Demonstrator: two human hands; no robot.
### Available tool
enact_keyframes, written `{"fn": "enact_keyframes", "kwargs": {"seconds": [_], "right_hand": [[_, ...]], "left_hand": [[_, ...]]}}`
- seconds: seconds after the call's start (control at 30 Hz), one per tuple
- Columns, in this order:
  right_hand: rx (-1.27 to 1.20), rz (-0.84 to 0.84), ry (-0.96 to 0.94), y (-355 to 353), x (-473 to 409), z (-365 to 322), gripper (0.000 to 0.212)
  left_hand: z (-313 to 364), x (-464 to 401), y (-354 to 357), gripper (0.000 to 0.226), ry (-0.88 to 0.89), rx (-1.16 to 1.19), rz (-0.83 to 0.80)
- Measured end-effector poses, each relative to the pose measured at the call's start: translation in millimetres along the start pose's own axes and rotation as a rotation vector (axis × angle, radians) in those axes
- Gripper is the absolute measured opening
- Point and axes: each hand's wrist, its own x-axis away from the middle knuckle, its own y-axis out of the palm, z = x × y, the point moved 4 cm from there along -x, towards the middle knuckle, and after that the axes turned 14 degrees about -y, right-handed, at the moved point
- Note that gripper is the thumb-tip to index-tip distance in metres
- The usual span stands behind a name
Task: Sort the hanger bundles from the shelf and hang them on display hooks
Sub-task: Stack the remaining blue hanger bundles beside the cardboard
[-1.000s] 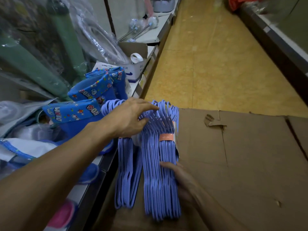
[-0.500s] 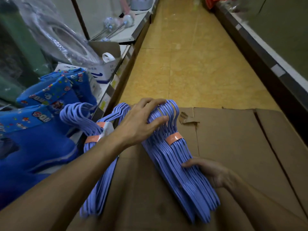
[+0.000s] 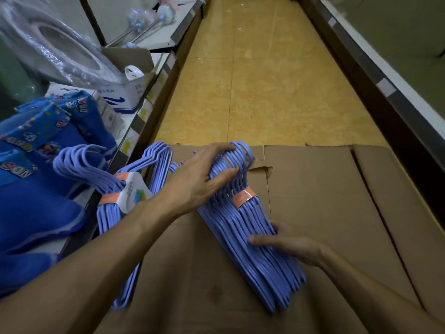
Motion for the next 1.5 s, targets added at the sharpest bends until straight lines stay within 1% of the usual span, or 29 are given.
{"fn": "enact_keyframes", "kwargs": {"seconds": [0.07,0.13,0.17,0.23,0.27,0.4,0.5,0.63,0.7,0.77,0.83,0.93,1.07,1.13,1.17,1.2,1.23,1.27,1.33,1.4,1.43,1.47,1.5], "right_hand": [[0.141,0.065,-0.083,6.4,6.3,-6.6,0.068],[0.277,0.188,-0.168,18.2,12.8,-10.4,0.089],[0.419,0.255,-0.181,26.0,15.4,-10.3,0.103],[0.77,0.375,-0.107,43.9,18.5,-7.3,0.131],[0.893,0.413,-0.059,53.0,18.7,-3.0,0.139],[1.059,0.539,0.017,81.4,11.3,7.2,0.137],[1.173,0.666,0.045,89.5,5.8,6.6,0.127],[1.218,0.694,0.013,91.1,4.4,8.4,0.119],[1.228,0.689,0.02,89.6,4.3,9.6,0.115],[1.239,0.669,0.03,89.1,4.0,9.4,0.112],[1.242,0.652,0.034,85.0,4.1,8.8,0.11],[1.21,0.615,0.0,75.5,4.5,6.4,0.106],[1.085,0.611,-0.054,54.6,9.2,-3.7,0.1],[1.005,0.618,-0.061,42.4,12.9,-9.9,0.099],[0.974,0.622,-0.064,37.2,15.4,-13.9,0.099],[0.949,0.628,-0.069,32.3,18.6,-17.9,0.099],[0.923,0.632,-0.078,27.4,22.2,-22.2,0.098],[0.889,0.631,-0.103,22.0,25.4,-27.0,0.098],[0.768,0.62,-0.217,10.0,31.2,-38.2,0.095],[0.589,0.592,-0.35,0.6,36.1,-50.8,0.09],[0.515,0.568,-0.399,-2.1,37.6,-56.5,0.087],[0.458,0.539,-0.444,-3.5,38.5,-61.4,0.084],[0.42,0.513,-0.487,-4.4,39.1,-64.9,0.081]], "left_hand": [[1.2,0.9,0.4,0.045,-0.004,0.002,0.003],[3.1,1.8,1.7,0.045,-0.003,0.013,0.02],[3.9,2.2,2.3,0.044,-0.005,0.019,0.029],[4.6,3.1,3.1,0.043,-0.009,0.025,0.043],[4.3,3.6,3.1,0.043,-0.01,0.03,0.05],[1.6,8.9,4.0,0.04,-0.011,0.048,0.09],[-2.4,10.1,6.5,0.039,-0.013,0.066,0.115],[-6.0,12.2,8.8,0.039,-0.005,0.101,0.175],[-7.1,15.6,10.2,0.038,-0.001,0.194,0.231],[-11.6,19.5,10.9,0.036,-0.033,0.327,0.277],[-17.1,20.4,12.4,0.035,-0.108,0.475,0.261],[-22.9,19.9,14.2,0.033,-0.194,0.612,0.221],[-36.7,21.4,15.7,0.03,-0.301,0.723,0.28],[-50.6,23.0,20.1,0.024,-0.397,0.748,0.338],[-59.3,24.4,22.1,0.02,-0.475,0.753,0.388],[-68.6,26.5,24.8,0.019,-0.568,0.761,0.428],[-78.3,28.1,28.6,0.025,-0.665,0.778,0.443],[-87.5,28.6,33.2,0.037,-0.757,0.804,0.416],[-96.9,27.5,42.3,0.064,-0.91,0.838,0.283],[-94.9,26.2,50.0,0.085,-0.958,0.955,0.123],[-87.6,25.3,52.2,0.089,-0.928,1.068,0.054],[-78.4,24.1,52.1,0.084,-0.872,1.198,0.005],[-69.4,21.5,49.8,0.074,-0.798,1.33,-0.029]]}}
